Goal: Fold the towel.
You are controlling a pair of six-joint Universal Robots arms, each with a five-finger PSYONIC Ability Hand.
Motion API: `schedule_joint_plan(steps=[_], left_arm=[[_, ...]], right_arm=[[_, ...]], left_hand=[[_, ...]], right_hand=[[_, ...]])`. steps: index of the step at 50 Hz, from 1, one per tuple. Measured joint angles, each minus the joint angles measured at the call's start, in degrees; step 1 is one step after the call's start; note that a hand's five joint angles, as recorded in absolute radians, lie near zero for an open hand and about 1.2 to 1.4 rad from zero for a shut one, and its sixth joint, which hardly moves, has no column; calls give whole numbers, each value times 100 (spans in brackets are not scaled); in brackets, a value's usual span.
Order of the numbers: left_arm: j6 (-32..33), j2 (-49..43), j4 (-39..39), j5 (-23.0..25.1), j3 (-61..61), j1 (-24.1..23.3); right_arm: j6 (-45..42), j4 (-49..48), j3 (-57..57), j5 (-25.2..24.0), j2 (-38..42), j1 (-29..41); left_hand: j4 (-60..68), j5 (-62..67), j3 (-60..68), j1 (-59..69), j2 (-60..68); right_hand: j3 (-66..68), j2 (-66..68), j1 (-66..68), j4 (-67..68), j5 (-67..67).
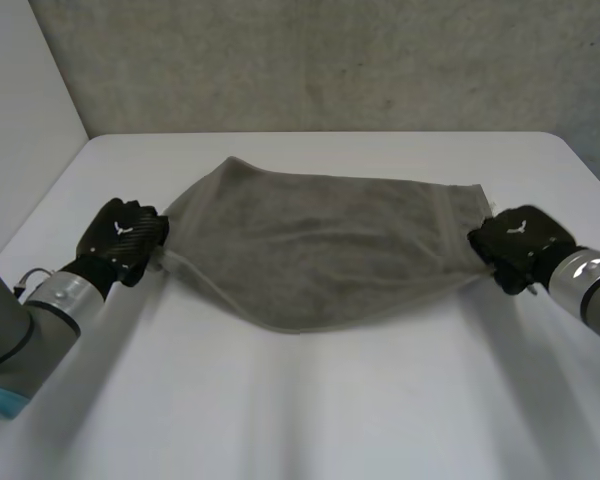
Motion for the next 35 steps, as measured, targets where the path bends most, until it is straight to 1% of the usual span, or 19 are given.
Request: schedule_joint_plan(steps=[6,10,14,16,18,21,24,27,30,35], left_arm=[[-84,549,-164,-24,56,145],[-377,1220,-364,-64,232,282],[-945,2001,-602,-106,577,364],[-1149,2226,-678,-110,691,377],[-1567,2656,-825,-116,938,396],[-1978,3010,-998,-116,1194,415],[-2186,3127,-1146,-113,1353,428],[-2241,3062,-1274,-111,1444,432],[-2182,2720,-1464,-114,1561,410],[-1994,2011,-1701,-183,1782,345]], right_arm=[[85,37,-45,11,-828,-130],[208,63,-251,24,-1487,-210],[425,180,-784,19,-2106,-302],[490,271,-1005,9,-2239,-334],[580,535,-1469,-20,-2390,-416],[625,996,-2005,-70,-2392,-571],[603,1543,-2440,-168,-2164,-786],[534,1932,-2656,-277,-1861,-932],[345,2322,-2784,-406,-1392,-999],[-12,2544,-2841,-399,-774,-828]], left_hand=[[0,0,0,0,0],[0,0,0,0,0],[0,0,0,0,0],[0,0,0,0,0],[0,0,0,0,0],[0,0,0,0,0],[1,0,0,0,0],[0,0,0,0,0],[0,0,1,0,0],[0,1,1,0,0]], right_hand=[[0,0,0,0,0],[0,0,0,0,0],[0,0,0,0,0],[0,0,0,0,0],[0,0,0,0,0],[0,0,0,0,0],[0,0,0,0,0],[0,0,0,0,0],[0,0,0,0,0],[0,0,0,0,0]])
